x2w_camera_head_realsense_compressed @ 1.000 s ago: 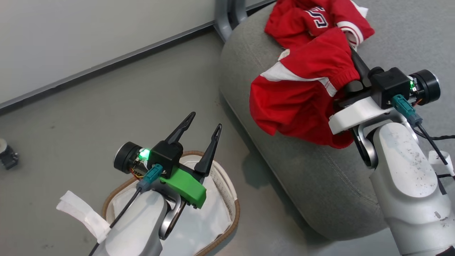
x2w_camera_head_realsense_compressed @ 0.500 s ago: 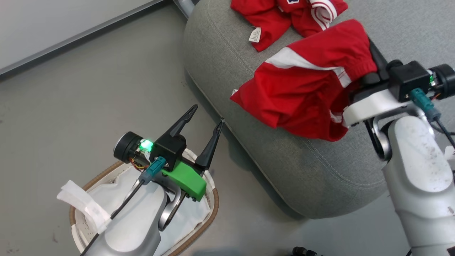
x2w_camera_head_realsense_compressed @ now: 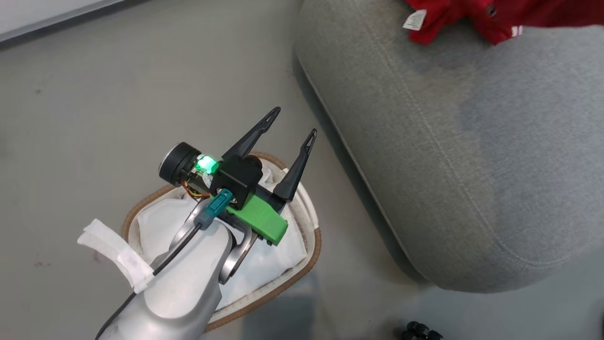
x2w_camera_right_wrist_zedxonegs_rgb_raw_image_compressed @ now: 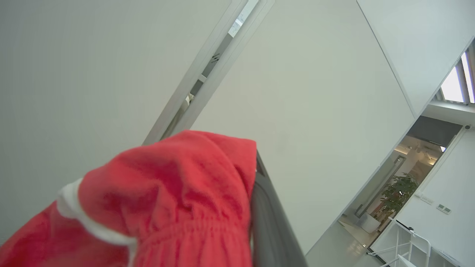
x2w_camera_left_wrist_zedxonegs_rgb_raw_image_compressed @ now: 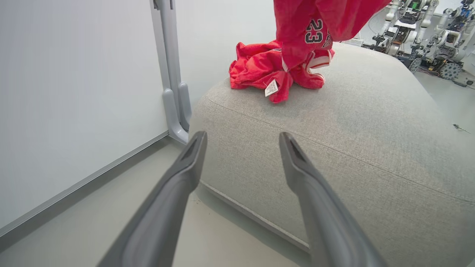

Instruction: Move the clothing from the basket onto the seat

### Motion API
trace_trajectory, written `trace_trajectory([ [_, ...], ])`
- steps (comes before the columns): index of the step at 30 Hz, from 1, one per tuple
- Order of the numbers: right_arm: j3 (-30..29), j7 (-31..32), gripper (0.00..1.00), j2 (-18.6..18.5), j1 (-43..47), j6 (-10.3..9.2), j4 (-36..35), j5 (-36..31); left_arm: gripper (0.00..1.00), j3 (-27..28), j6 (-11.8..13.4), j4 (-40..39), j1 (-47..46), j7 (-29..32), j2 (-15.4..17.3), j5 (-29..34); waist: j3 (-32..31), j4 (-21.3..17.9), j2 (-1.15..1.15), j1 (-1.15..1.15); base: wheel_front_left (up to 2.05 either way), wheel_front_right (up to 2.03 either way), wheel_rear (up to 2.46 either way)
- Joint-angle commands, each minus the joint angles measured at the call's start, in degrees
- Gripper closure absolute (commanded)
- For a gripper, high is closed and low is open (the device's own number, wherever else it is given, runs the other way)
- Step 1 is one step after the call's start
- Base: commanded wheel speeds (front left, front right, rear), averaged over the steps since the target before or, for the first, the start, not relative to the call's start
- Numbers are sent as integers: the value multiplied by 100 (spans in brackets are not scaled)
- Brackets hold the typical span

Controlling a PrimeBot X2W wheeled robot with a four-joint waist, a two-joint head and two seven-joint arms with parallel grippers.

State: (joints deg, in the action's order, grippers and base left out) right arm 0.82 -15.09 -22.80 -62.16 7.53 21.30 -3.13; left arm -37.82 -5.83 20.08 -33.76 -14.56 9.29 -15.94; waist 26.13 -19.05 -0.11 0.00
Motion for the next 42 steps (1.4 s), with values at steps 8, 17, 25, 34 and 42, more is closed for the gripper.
trace_trajectory([
  [8, -643, 204, 100, -1001, -997, -8, 913, -287, 0, -69, 88, -245, -82, 27, 51, 74, 758, 1053, 11, 0, 0, 0, 0],
  [17, -1336, 41, 100, -857, -505, -8, 1984, -559, 0, -103, 185, -430, 111, 75, 184, 51, 1071, 1254, 11, 0, 0, 0, 0],
  [25, -1683, -13, 100, -395, 419, -8, 2213, -629, 0, -129, 260, -530, 222, 127, 204, -30, 1066, 1136, 11, 0, 0, 0, 0],
  [34, -1616, -16, 0, 52, 1185, -8, 1529, -460, 0, -147, 332, -636, 295, 145, 279, -60, 894, 842, 11, 0, 0, 0, 0],
  [42, -1369, -17, 0, 319, 2015, -8, 831, -256, 0, -101, 335, -603, 411, 71, 203, -240, 508, 742, 11, 0, 0, 0, 0],
])
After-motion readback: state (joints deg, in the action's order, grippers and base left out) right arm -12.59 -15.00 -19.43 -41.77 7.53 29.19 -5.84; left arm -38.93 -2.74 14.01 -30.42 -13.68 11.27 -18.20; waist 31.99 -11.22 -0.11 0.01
